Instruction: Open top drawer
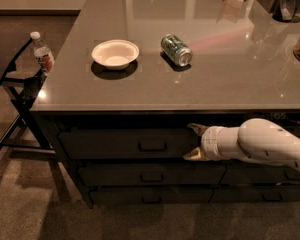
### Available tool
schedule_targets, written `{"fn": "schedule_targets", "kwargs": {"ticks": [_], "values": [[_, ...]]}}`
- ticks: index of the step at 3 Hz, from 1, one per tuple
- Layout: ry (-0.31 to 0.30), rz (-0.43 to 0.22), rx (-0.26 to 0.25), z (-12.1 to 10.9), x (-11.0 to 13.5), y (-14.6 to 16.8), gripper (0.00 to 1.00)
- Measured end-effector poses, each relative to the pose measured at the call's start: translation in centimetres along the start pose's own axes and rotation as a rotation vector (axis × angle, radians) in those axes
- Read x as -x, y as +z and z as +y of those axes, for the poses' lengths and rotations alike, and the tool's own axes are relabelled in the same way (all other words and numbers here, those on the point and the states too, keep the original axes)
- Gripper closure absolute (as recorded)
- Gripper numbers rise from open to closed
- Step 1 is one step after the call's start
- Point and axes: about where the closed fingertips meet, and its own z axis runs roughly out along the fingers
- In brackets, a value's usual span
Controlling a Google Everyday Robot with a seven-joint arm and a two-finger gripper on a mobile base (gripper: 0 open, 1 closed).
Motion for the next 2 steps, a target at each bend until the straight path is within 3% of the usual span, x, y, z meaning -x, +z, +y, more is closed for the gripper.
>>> {"fn": "schedule_targets", "kwargs": {"ticks": [1, 2], "values": [[0.030, -0.022, 0.001, 2.3, -0.8, -1.0, 0.00], [0.056, -0.098, 0.049, 9.1, 0.1, -2.9, 0.00]]}}
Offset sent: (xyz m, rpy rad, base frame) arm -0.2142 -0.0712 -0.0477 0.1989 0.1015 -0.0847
